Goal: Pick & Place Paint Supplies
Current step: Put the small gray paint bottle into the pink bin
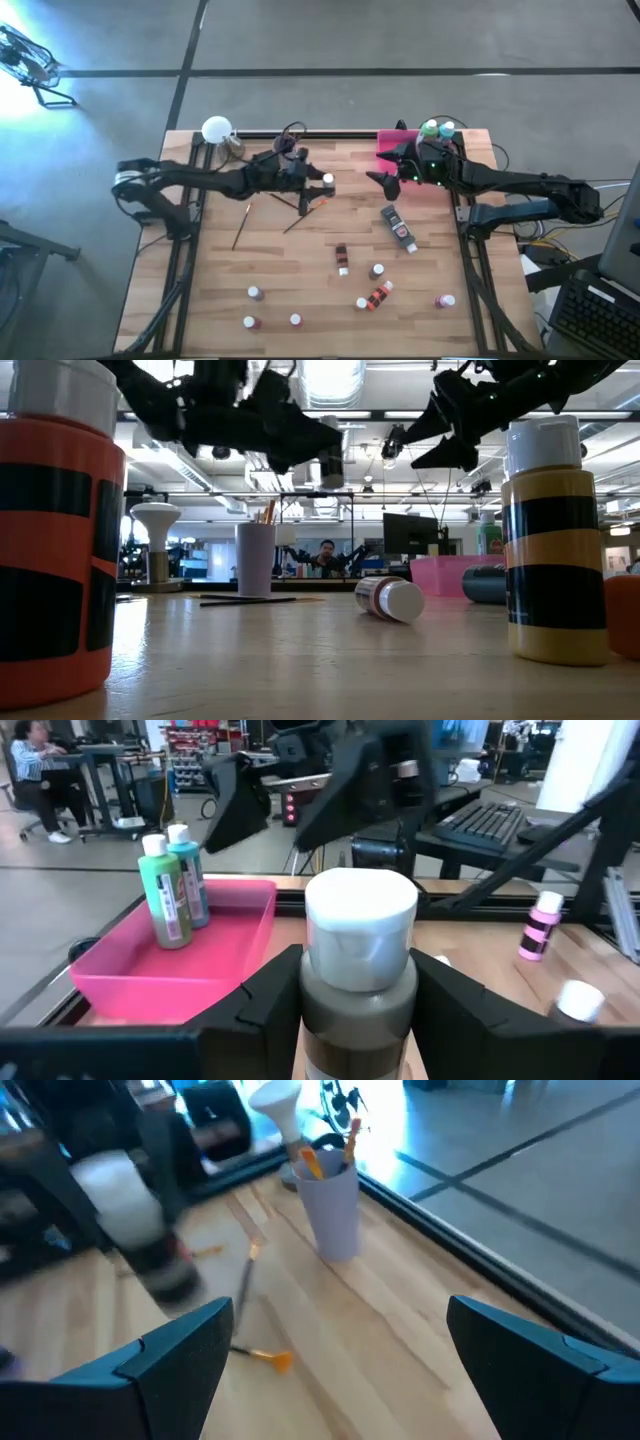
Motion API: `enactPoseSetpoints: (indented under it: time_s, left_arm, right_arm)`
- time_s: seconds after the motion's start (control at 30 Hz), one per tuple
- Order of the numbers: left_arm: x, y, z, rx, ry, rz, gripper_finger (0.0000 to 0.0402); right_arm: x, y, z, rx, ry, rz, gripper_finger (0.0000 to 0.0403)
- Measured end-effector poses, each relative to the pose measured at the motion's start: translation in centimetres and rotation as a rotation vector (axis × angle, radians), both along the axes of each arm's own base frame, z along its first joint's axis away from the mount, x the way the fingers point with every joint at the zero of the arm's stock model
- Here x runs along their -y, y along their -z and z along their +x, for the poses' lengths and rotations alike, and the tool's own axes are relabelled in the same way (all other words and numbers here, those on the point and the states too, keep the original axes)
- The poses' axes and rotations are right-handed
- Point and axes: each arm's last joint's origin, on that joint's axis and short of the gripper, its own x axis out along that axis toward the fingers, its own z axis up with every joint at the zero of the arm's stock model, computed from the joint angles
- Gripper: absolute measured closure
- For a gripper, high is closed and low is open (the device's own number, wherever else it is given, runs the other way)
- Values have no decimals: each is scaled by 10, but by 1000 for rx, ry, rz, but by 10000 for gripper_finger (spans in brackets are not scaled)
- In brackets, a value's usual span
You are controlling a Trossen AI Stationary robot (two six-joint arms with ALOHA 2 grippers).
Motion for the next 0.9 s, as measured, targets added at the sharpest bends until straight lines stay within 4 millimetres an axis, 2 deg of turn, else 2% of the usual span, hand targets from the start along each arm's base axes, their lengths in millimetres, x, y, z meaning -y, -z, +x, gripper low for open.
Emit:
enactPoseSetpoints:
  time_s: [0.17,0.33,0.6,0.9]
  left_arm:
    - [-10,5,25,-14,53,-8,242]
    - [-18,9,40,-34,50,-15,242]
    - [-22,1,51,-10,44,-29,242]
    - [-22,-5,53,16,46,-34,242]
  right_arm:
    - [-6,-5,12,47,-146,-79,39]
    - [-9,-18,14,96,-114,-92,39]
    - [-9,-17,16,83,-122,-98,39]
    - [-14,-9,27,72,-152,-93,39]
